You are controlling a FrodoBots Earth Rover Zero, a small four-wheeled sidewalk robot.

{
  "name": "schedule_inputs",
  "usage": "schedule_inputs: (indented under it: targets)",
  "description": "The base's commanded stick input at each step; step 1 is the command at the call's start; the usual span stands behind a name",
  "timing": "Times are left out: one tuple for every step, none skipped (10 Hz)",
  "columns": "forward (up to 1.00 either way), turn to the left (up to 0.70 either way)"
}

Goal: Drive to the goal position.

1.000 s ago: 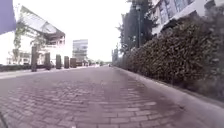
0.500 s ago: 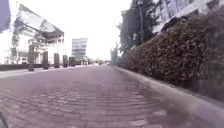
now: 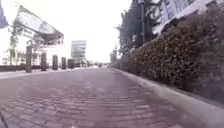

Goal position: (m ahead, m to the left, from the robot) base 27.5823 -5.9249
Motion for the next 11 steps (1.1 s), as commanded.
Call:
schedule_inputs:
  targets:
    - [0.7, 0.0]
    - [0.7, 0.0]
    - [0.7, 0.0]
    - [0.7, 0.0]
    - [0.7, 0.0]
    - [0.7, 0.0]
    - [0.7, 0.0]
    - [0.7, 0.0]
    - [0.7, 0.0]
    - [0.7, 0.0]
    - [0.7, 0.0]
